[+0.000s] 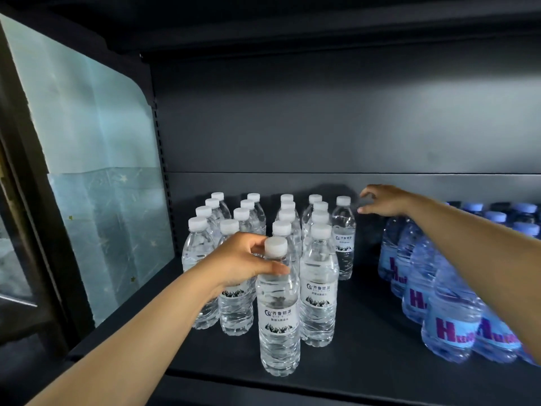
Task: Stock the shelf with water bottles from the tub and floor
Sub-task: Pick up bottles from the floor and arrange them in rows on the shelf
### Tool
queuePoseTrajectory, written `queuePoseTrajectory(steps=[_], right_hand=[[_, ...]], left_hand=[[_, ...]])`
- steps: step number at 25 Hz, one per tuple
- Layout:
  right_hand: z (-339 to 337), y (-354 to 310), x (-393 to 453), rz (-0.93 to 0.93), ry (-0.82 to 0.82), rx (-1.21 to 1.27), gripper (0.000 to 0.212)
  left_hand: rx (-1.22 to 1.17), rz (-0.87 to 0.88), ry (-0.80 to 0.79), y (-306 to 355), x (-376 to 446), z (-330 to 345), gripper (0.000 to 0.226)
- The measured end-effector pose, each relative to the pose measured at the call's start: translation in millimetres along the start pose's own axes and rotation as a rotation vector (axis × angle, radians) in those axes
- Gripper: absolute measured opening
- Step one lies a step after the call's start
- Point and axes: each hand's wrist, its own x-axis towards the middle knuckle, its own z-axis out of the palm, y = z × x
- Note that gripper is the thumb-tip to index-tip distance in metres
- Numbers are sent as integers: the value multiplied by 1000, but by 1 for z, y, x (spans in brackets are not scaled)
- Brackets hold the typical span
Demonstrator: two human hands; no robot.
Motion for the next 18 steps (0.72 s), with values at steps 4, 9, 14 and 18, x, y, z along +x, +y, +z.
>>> queuePoseTrajectory(steps=[4,9,14,18], right_hand=[[-41,-2,-39,30,-105,-311,80],[-71,5,-70,87,-132,-433,94],[-89,15,-93,82,-94,-440,88],[-100,28,-105,88,-84,-371,87]], left_hand=[[4,87,-3,5,-8,3,39],[158,226,-154,33,-13,25,36],[38,251,-260,87,1,55,30],[78,320,-232,126,42,75,22]])
